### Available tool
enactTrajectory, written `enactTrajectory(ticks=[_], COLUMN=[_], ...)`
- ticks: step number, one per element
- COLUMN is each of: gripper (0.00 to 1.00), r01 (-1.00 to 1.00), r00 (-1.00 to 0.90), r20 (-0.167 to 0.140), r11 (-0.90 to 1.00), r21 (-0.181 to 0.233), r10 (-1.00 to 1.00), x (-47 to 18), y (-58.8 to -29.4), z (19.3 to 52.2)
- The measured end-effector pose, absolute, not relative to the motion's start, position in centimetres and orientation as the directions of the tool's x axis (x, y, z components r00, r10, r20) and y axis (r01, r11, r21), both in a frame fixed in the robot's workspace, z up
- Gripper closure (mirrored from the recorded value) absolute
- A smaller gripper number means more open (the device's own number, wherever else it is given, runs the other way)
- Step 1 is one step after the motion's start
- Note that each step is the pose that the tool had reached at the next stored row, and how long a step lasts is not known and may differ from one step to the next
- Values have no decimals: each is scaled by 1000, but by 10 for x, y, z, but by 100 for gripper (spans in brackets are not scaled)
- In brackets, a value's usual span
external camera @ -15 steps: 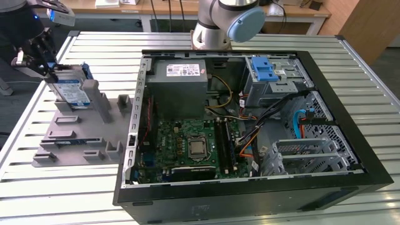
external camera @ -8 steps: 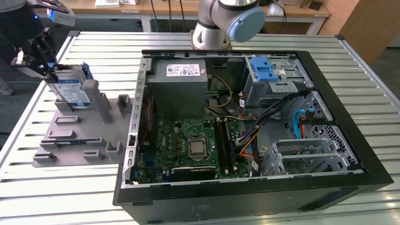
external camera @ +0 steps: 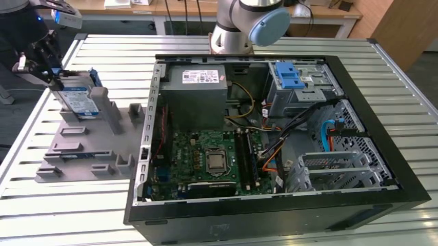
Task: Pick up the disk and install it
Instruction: 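Pick up the disk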
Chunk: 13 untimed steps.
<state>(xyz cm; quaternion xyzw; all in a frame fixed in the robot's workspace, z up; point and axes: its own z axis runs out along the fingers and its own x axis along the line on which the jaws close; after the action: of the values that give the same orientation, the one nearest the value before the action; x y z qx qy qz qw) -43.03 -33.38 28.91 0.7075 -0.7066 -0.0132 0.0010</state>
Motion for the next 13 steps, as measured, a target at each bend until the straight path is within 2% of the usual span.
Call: enactTrajectory(ticks=[2,3,13], gripper=[58,64,64], r01=[-1000,-1000,-1000], r00=[1,1,1], r20=[-17,-17,-17], r11=[-1,-1,-2], r21=[20,20,19], r10=[-1000,-1000,-1000], x=[-430,-430,-430], y=[-334,-334,-334], z=[289,289,295])
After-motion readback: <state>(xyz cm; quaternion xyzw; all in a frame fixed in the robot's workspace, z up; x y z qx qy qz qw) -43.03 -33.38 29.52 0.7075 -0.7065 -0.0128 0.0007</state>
